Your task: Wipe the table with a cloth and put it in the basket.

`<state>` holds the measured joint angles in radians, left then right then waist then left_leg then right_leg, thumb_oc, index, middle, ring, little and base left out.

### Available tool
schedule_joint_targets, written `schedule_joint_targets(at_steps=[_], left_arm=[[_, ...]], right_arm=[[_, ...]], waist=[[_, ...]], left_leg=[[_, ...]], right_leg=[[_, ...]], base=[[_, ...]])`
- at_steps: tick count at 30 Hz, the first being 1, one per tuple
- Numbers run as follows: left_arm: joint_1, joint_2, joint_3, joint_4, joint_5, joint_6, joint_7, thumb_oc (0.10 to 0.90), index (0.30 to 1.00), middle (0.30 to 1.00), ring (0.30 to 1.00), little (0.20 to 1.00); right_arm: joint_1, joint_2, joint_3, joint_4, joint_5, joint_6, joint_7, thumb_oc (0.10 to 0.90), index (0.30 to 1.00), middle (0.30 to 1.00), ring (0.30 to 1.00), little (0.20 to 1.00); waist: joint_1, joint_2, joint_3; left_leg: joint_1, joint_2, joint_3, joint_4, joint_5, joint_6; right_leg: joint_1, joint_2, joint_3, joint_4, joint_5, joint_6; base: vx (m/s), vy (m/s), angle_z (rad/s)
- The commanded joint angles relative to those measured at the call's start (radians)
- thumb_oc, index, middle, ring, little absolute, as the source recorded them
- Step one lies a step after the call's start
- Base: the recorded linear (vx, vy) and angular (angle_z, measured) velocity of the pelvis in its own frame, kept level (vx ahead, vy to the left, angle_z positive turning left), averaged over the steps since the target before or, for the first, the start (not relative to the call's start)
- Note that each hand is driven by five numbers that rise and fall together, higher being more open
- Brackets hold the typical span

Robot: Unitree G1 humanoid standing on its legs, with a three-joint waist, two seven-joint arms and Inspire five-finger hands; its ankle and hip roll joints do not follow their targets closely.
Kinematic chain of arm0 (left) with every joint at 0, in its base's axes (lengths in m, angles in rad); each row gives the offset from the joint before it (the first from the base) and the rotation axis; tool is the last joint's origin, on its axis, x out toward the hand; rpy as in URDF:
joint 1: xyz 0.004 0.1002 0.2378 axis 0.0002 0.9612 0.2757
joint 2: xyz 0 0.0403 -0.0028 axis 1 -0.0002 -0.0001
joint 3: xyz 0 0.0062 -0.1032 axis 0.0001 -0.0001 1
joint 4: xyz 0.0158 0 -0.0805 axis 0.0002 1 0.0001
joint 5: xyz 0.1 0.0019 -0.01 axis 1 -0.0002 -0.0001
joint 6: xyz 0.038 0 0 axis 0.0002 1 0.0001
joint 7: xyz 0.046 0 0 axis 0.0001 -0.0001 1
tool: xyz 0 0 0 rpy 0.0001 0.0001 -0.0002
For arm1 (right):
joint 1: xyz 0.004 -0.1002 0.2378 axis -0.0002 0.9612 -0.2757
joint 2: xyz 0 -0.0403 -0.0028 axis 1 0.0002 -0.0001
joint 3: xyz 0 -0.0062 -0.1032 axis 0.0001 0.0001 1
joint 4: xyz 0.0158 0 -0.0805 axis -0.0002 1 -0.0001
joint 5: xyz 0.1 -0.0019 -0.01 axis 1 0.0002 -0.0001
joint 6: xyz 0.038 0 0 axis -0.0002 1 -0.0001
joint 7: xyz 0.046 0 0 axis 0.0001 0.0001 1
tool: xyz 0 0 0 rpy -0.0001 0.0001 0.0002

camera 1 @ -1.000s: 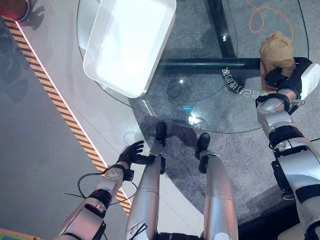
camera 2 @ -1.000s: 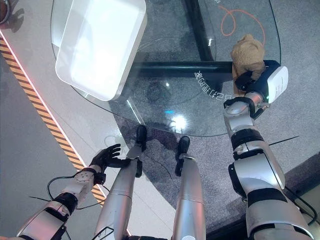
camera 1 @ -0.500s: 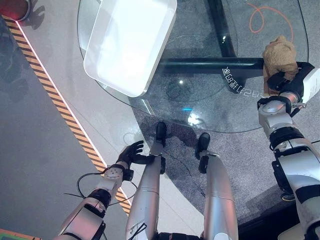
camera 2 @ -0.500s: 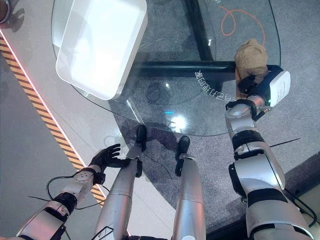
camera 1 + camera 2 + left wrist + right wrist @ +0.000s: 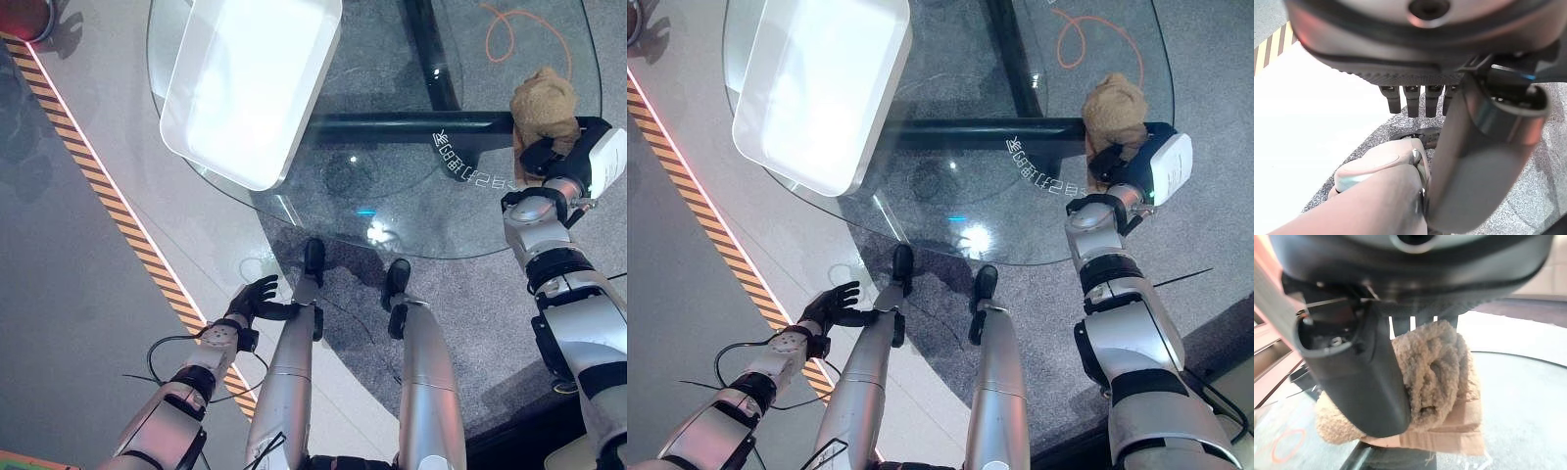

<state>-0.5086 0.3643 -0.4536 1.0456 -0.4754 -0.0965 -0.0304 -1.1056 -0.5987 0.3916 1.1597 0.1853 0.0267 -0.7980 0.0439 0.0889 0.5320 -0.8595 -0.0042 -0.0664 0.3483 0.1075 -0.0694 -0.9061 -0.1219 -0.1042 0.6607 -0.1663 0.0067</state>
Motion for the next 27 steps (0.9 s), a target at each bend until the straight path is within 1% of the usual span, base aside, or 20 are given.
schedule_joint_targets(at_steps=[1, 5, 10, 17, 23, 25, 27], left_arm=[[0.068, 0.021, 0.03, 0.074, 0.015, 0.008, 0.009, 0.8, 0.9, 0.9, 0.9, 0.9], [0.07, 0.012, 0.023, 0.063, 0.015, 0.012, 0.023, 0.8, 0.9, 0.9, 0.9, 0.9], [0.081, 0.003, 0.022, 0.055, 0.022, 0.003, 0.028, 0.8, 0.9, 0.9, 0.9, 0.9], [0.081, -0.016, 0.019, 0.056, 0.037, -0.007, 0.035, 0.8, 0.9, 0.9, 0.9, 0.9], [0.086, -0.028, 0.015, 0.053, 0.041, -0.012, 0.04, 0.8, 0.9, 0.9, 0.9, 0.9], [0.083, -0.032, 0.014, 0.051, 0.042, -0.008, 0.044, 0.8, 0.9, 0.9, 0.9, 0.9], [0.082, -0.038, 0.012, 0.049, 0.044, -0.004, 0.05, 0.8, 0.9, 0.9, 0.9, 0.9]], right_arm=[[-0.039, -0.074, 0.081, -0.126, -0.117, -0.04, -0.002, 0.1, 0.3, 0.3, 0.3, 0.2], [-0.052, -0.053, 0.126, -0.182, -0.153, -0.033, 0.01, 0.1, 0.3, 0.3, 0.3, 0.2], [-0.062, -0.033, 0.177, -0.262, -0.185, -0.008, 0.033, 0.1, 0.3, 0.3, 0.3, 0.2], [-0.079, 0.009, 0.248, -0.326, -0.241, 0.014, 0.074, 0.1, 0.3, 0.3, 0.3, 0.2], [-0.083, 0.037, 0.281, -0.366, -0.275, 0.013, 0.113, 0.1, 0.3, 0.3, 0.3, 0.2], [-0.08, 0.055, 0.303, -0.388, -0.302, 0.014, 0.14, 0.1, 0.3, 0.3, 0.3, 0.2], [-0.074, 0.071, 0.331, -0.418, -0.311, 0.035, 0.176, 0.1, 0.3, 0.3, 0.3, 0.2]], waist=[[0.009, 0.02, -0.012], [0.011, 0.022, -0.012], [0.014, 0.025, -0.012], [0.02, 0.028, -0.012], [0.023, 0.033, -0.012], [0.025, 0.034, -0.012], [0.026, 0.034, -0.012]], left_leg=[[0.034, -0.035, 0.059, 0.132, -0.152, 0.067], [0.038, -0.037, 0.059, 0.124, -0.148, 0.066], [0.041, -0.041, 0.062, 0.119, -0.144, 0.065], [0.048, -0.045, 0.065, 0.112, -0.138, 0.064], [0.05, -0.046, 0.068, 0.112, -0.136, 0.061], [0.049, -0.049, 0.068, 0.111, -0.134, 0.061], [0.05, -0.05, 0.07, 0.109, -0.131, 0.06]], right_leg=[[0.04, 0.065, -0.003, -0.089, 0.071, 0.002], [0.045, 0.067, -0.003, -0.098, 0.07, 0.0], [0.049, 0.067, -0.004, -0.105, 0.07, -0.003], [0.055, 0.064, -0.01, -0.116, 0.073, -0.006], [0.056, 0.063, -0.01, -0.113, 0.071, -0.008], [0.055, 0.063, -0.011, -0.115, 0.072, -0.009], [0.055, 0.061, -0.013, -0.116, 0.074, -0.009]], base=[[0.0, 0.0, 0.0], [0.0, 0.0, 0.0], [0.0, 0.0, 0.0], [0.0, 0.0, 0.0], [0.0, 0.0, 0.0], [0.0, 0.0, 0.0], [0.0, 0.0, 0.0]])
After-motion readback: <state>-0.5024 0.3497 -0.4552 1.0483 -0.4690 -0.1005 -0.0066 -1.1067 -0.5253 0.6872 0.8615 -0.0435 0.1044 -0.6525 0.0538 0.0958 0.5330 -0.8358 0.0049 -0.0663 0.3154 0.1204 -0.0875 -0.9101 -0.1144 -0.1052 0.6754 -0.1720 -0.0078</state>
